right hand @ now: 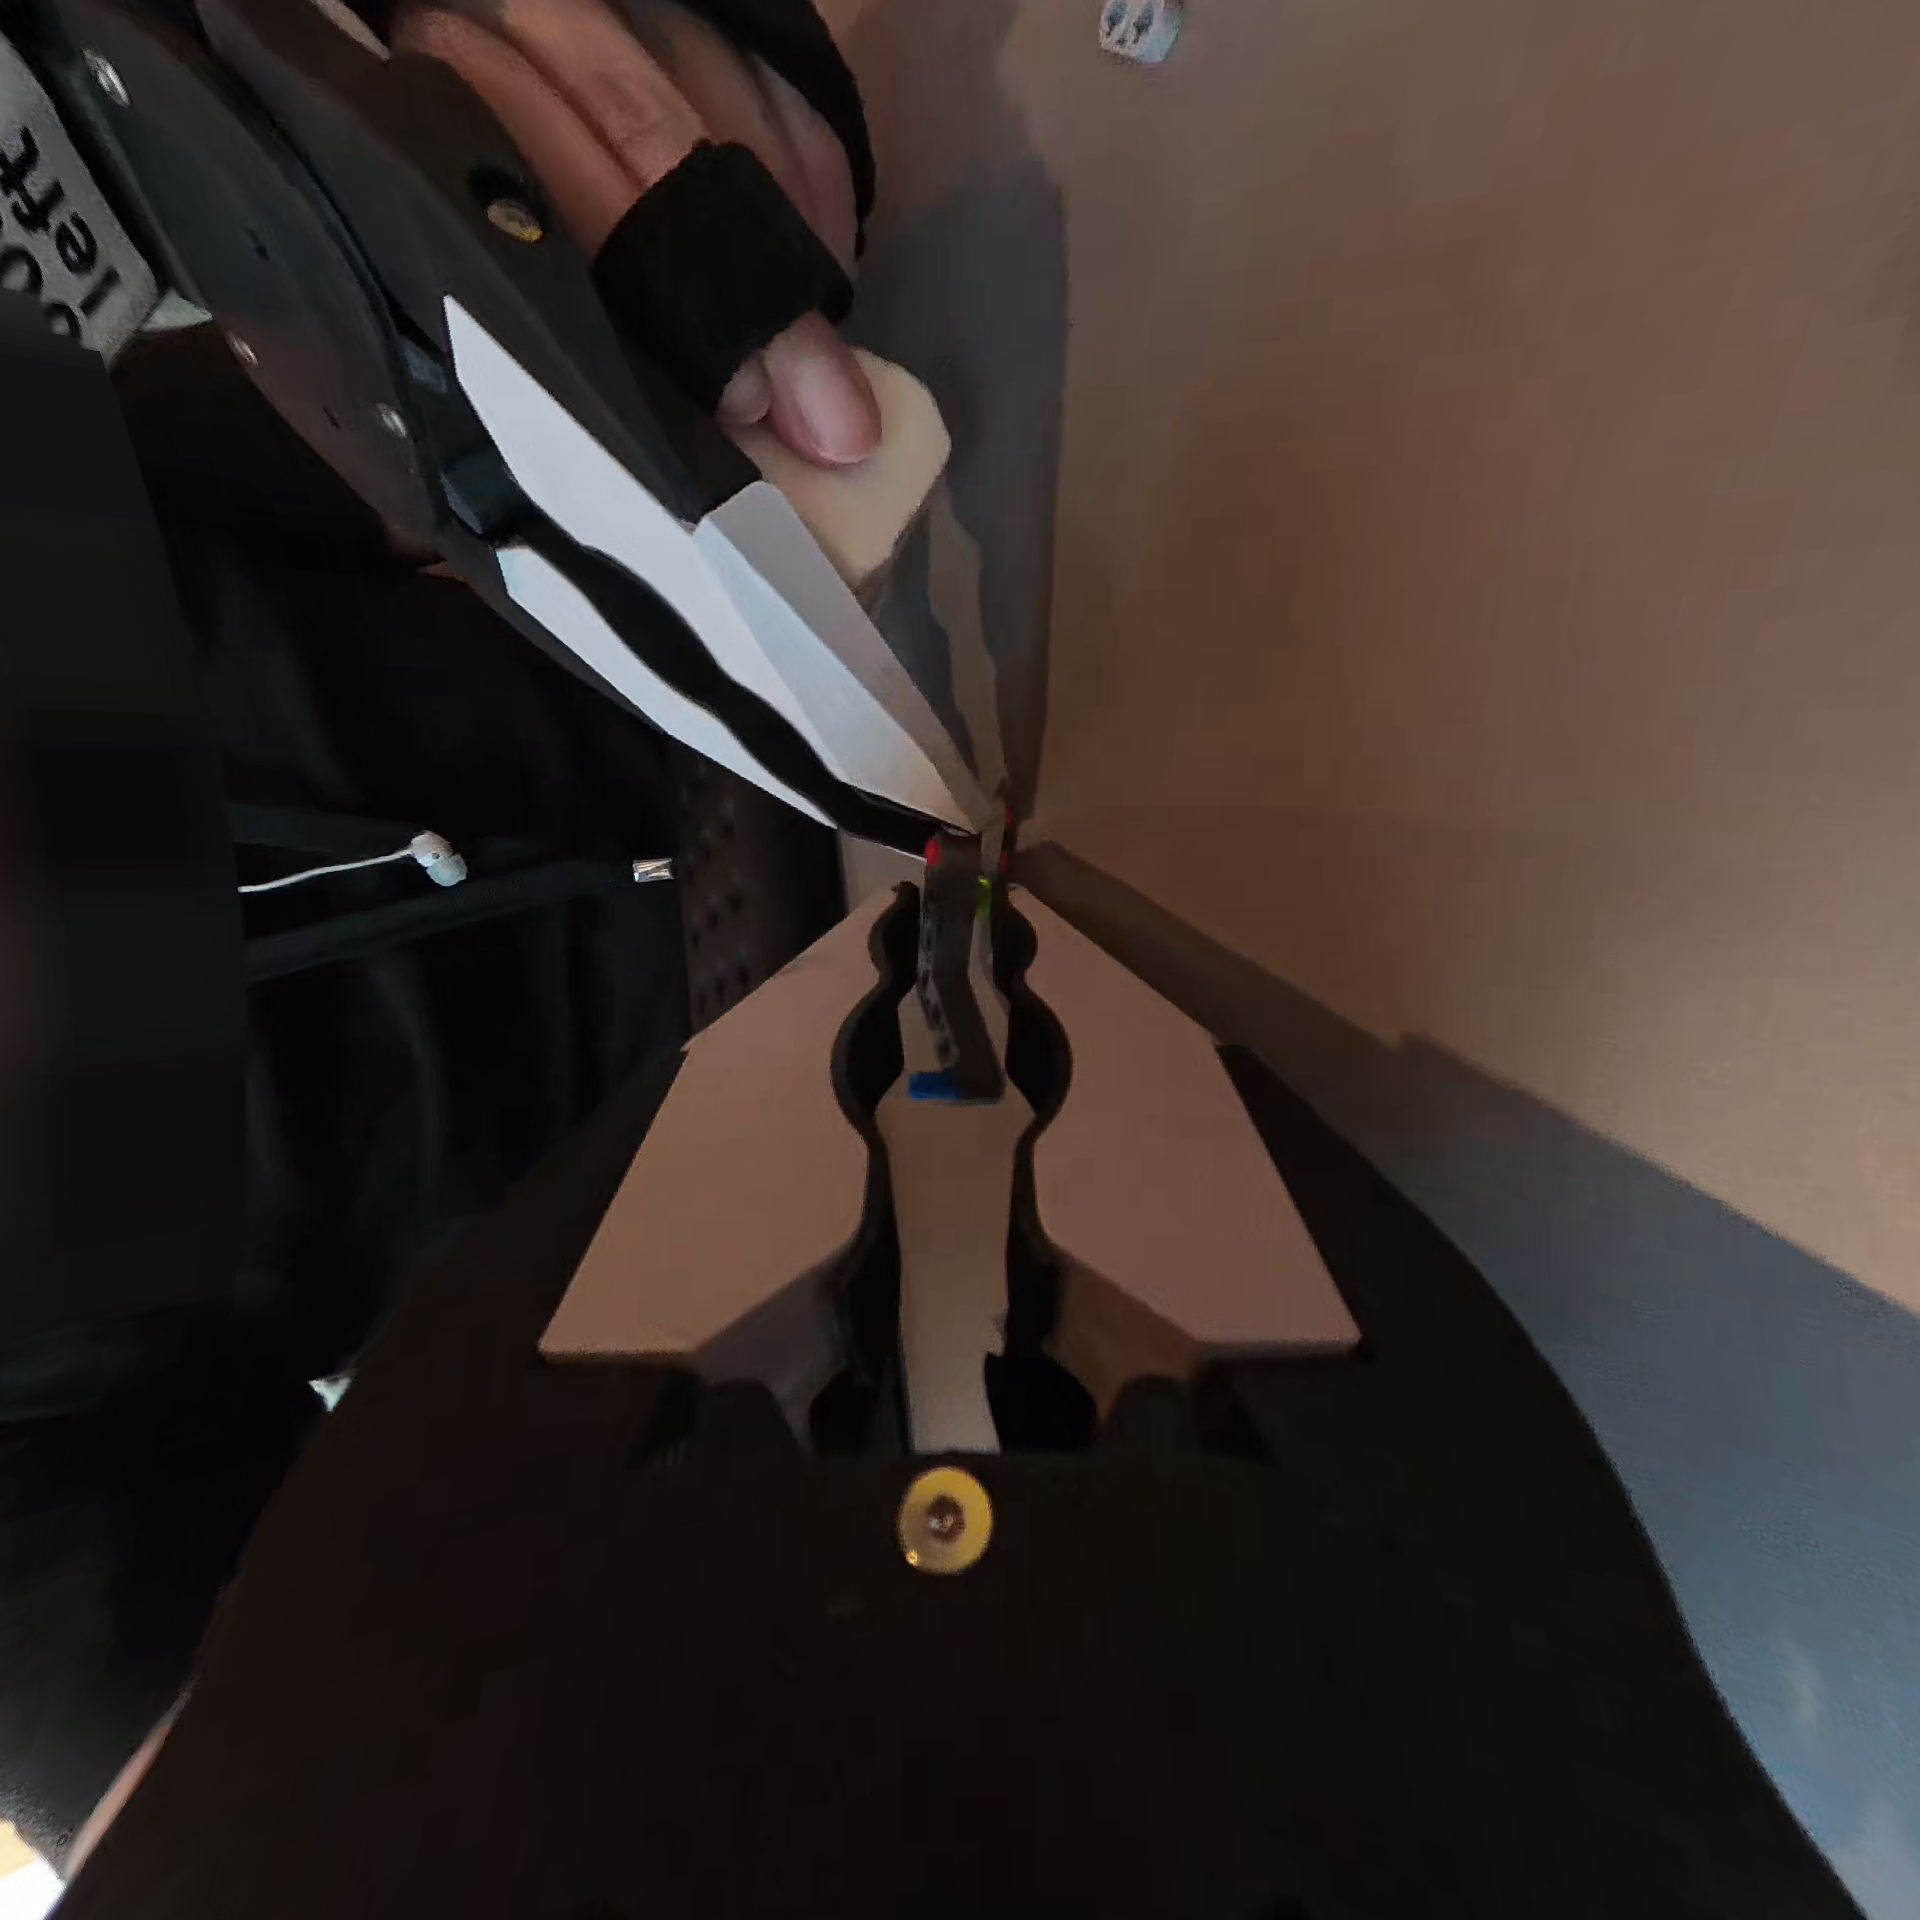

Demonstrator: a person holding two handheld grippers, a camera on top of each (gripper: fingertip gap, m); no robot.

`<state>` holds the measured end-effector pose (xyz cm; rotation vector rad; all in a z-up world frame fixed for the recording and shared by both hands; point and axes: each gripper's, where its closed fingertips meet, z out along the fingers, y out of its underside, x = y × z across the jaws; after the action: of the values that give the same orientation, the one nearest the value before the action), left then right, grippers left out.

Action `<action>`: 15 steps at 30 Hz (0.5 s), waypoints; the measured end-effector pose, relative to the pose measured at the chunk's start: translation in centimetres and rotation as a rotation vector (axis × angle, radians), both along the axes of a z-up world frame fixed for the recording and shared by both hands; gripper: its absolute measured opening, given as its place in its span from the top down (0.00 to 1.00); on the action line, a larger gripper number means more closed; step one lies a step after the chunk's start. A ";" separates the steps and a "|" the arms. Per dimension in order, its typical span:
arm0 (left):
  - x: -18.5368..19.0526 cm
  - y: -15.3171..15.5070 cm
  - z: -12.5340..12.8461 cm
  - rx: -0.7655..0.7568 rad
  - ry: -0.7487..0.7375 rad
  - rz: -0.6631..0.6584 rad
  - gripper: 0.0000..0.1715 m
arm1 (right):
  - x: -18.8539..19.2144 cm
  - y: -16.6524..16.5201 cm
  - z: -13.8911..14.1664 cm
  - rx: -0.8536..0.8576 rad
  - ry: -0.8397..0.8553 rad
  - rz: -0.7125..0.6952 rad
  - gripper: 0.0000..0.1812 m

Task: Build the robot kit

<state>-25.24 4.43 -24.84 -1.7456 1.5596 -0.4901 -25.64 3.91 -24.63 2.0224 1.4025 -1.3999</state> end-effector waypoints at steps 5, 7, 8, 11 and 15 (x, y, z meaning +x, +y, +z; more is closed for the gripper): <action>0.0 0.1 0.0 -0.191 -0.059 0.027 0.98 | -0.6 0.9 1.7 0.415 0.162 0.072 0.90; 0.0 0.1 0.0 -0.231 -0.080 0.028 0.98 | -0.7 0.8 2.1 0.696 0.218 0.148 0.88; 0.0 0.2 0.0 -0.227 -0.085 0.022 0.98 | -0.7 0.7 1.9 0.808 0.220 0.185 0.88; 0.0 0.1 0.0 -0.226 -0.085 0.017 0.98 | -0.7 0.8 1.2 1.003 0.162 0.276 0.93; 0.0 0.1 0.0 -0.218 -0.085 0.014 0.97 | -0.6 1.1 0.4 1.014 0.103 0.329 0.92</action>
<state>-25.28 4.56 -24.87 -1.8698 1.4783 -0.7413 -26.22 4.98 -24.19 2.0305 2.7099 -0.6789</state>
